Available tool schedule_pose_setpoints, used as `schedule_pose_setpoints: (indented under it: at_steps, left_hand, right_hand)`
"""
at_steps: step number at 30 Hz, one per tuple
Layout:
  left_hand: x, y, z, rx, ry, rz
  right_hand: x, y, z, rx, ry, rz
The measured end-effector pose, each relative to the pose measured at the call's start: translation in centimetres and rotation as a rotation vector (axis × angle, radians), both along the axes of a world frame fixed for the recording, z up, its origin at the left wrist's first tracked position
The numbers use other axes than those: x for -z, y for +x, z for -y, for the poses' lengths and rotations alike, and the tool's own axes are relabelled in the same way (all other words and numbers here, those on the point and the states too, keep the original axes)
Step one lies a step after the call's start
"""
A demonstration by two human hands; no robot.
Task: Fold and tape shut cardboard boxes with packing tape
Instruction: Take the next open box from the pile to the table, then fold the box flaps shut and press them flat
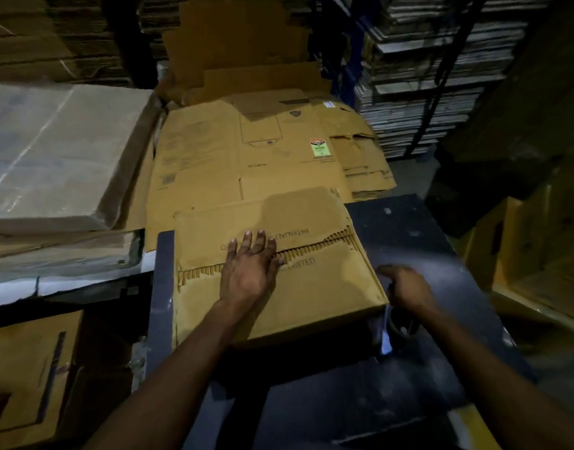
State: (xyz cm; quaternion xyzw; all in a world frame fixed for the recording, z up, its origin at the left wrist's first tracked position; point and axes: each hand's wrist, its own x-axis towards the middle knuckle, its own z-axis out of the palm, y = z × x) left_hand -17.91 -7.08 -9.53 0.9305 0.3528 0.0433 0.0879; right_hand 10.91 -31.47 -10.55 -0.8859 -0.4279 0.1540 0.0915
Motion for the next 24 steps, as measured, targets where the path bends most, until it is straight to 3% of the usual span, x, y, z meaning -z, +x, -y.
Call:
schedule_pose_setpoints:
  at_steps: [3, 6, 9, 12, 19, 24]
  left_hand:
    - [0.0, 2.1, 0.4, 0.016, -0.001, -0.006]
    - [-0.3, 3.6, 0.5, 0.004, 0.01, -0.007]
    - [-0.3, 4.6, 0.7, -0.008, 0.014, -0.007]
    - [0.0, 5.3, 0.7, -0.012, 0.024, -0.001]
    - [0.0, 7.3, 0.8, 0.004, 0.001, 0.023]
    - [-0.3, 8.1, 2.8, 0.061, 0.033, -0.002]
  right_hand:
    - [3.8, 1.3, 2.5, -0.244, -0.418, 0.001]
    - [6.7, 2.3, 3.0, -0.324, -0.513, 0.068]
    - [7.8, 3.7, 3.4, -0.346, -0.444, 0.142]
    - [6.4, 4.6, 4.7, -0.344, -0.336, 0.097]
    - [-7.2, 3.2, 7.7, -0.309, -0.031, -0.064]
    - [-15.4, 1.5, 5.2, -0.328, 0.208, -0.25]
